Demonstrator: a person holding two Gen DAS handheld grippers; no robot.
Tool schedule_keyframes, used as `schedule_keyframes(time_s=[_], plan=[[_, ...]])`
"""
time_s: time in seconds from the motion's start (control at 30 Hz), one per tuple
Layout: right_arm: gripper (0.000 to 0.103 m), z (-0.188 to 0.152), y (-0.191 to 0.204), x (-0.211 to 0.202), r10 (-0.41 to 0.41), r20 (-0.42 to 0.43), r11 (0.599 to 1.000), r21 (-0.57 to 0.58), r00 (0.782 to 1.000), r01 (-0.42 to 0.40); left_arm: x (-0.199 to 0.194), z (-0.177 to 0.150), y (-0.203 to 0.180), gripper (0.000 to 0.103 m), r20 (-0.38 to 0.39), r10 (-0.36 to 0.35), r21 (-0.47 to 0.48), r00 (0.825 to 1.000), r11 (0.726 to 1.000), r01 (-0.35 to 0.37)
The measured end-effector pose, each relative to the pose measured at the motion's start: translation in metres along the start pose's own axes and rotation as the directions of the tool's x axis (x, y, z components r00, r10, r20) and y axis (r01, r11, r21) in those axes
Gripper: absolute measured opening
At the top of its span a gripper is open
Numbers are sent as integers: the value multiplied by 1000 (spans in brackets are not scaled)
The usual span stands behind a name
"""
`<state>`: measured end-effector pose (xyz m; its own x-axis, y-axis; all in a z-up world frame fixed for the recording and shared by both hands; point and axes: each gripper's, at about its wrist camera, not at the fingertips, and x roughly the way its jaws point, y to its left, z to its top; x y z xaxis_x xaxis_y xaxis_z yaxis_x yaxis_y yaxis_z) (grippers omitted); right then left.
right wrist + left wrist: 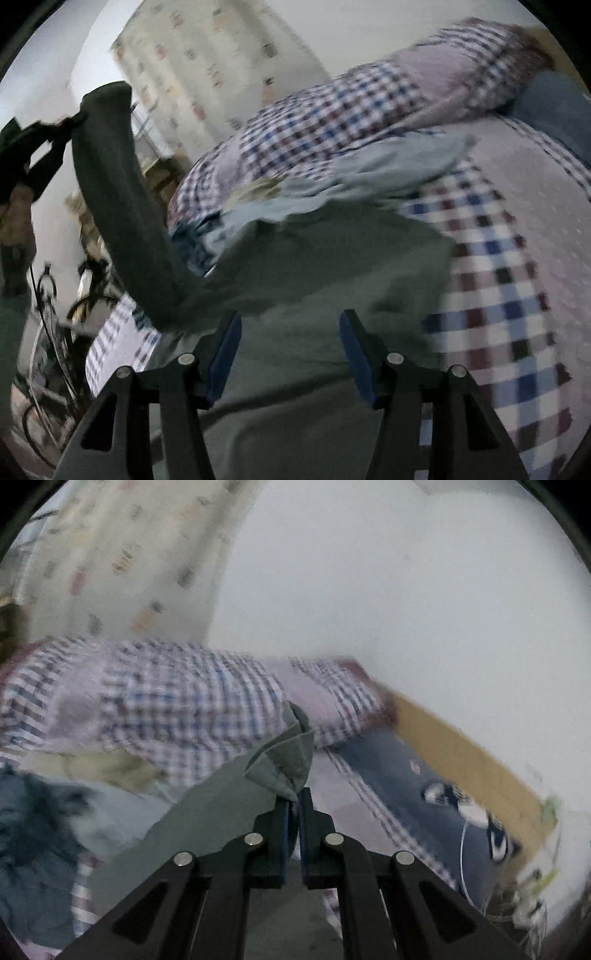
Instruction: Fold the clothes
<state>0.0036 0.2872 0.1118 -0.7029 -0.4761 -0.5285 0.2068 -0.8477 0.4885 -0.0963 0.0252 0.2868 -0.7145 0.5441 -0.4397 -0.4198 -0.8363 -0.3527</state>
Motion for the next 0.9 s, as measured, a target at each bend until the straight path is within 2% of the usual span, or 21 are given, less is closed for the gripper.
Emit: schedule_keyframes(time_s=[0.07, 0.13, 0.3, 0.43, 0.53, 0.57, 0.6, 0.63, 0.73, 0.8, 0.9], plan=[[59, 6, -33, -17, -10, 43, 996, 86, 999, 6, 47, -30, -19, 3, -90, -4, 11, 996, 1000, 5], [61, 8, -62, -29, -4, 65, 984, 177, 998, -8, 95, -65, -34, 3, -188, 7, 23, 982, 1000, -3], [61, 7, -103, -39, 5, 69, 957, 288, 998, -25, 180, -154, -56, 3, -374, 76, 48, 924, 997, -62], [61, 4, -128, -44, -3, 64, 935, 354, 998, -20, 195, -196, -67, 3, -425, 94, 41, 900, 996, -85], [61, 2, -135, -48, -5, 62, 927, 375, 998, -19, 190, -201, -71, 4, -419, 79, 7, 904, 996, -84], [61, 2, -137, -49, -4, 63, 927, 376, 998, -20, 187, -203, -74, 6, -430, 64, 2, 901, 998, -70], [61, 3, -138, -50, -1, 68, 928, 373, 998, -24, 185, -208, -77, 15, -450, 43, 12, 892, 999, -42], [61, 3, -137, -51, 2, 70, 929, 369, 998, -28, 182, -212, -79, 33, -470, 24, 20, 883, 1000, -16], [61, 1, -136, -54, 6, 68, 933, 359, 998, -30, 160, -224, -77, 66, -504, -18, 16, 864, 999, 30], [61, 1, -136, -52, 5, 57, 933, 359, 998, -25, 145, -232, -75, 74, -524, -46, 10, 850, 998, 60], [61, 1, -135, -48, 7, 49, 934, 358, 999, -24, 103, -237, -54, 78, -509, -80, -48, 857, 997, 64]])
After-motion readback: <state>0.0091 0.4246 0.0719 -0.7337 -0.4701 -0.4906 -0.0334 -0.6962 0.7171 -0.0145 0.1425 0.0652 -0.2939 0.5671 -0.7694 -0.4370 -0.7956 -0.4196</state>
